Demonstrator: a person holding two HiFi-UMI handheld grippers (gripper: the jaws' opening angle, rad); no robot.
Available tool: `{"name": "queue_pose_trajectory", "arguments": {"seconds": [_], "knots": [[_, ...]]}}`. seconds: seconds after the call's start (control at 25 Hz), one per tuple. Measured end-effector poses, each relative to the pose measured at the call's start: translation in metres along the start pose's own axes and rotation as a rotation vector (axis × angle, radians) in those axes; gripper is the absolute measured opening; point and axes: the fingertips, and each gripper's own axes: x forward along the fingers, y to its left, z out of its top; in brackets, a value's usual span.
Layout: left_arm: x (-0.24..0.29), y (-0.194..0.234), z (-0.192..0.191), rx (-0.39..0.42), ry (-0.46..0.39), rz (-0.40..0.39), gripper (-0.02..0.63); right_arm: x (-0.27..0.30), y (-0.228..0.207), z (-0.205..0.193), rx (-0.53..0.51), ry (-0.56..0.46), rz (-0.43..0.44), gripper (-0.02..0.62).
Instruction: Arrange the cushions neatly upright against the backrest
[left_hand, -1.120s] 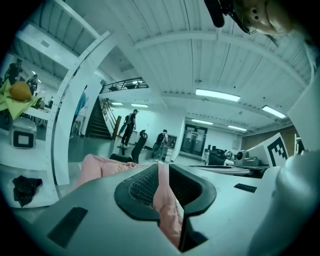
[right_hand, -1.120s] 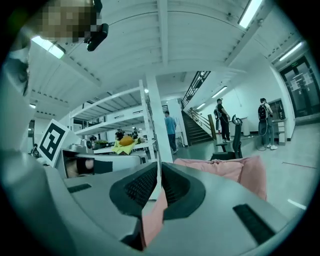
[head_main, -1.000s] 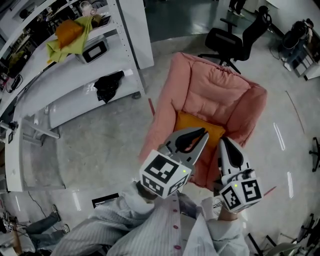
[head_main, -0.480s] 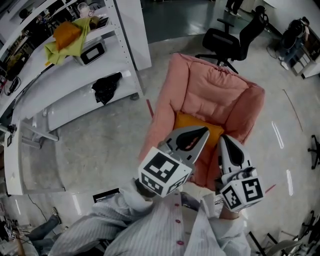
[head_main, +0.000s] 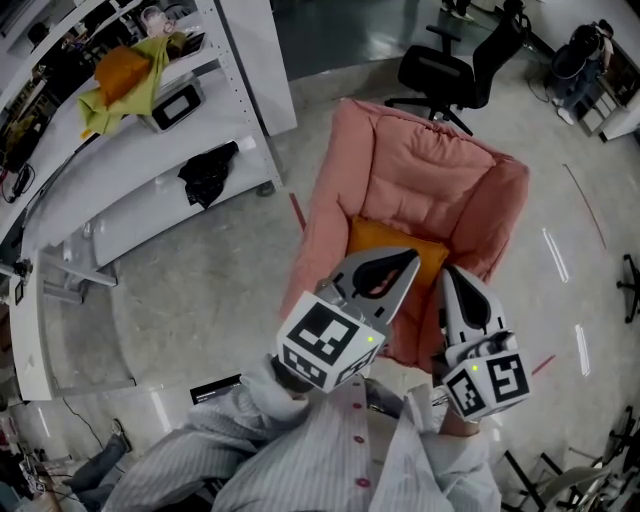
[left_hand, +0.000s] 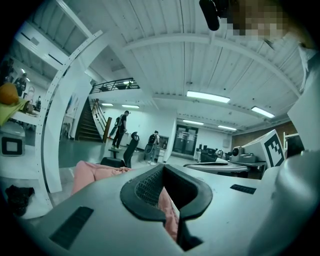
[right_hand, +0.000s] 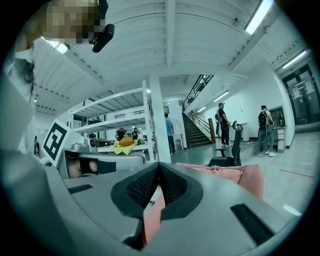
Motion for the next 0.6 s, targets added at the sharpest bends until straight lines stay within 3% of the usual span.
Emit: {"name": "queue_pose_trajectory", "arguments": {"seconds": [0.6], "knots": [[0.0091,-0.0008,-0.0013,0.014,0.024,-0.029,0.009,0.0018,-0.0054,-0.0023,0.007,0.025,-0.015,0.012]]}}
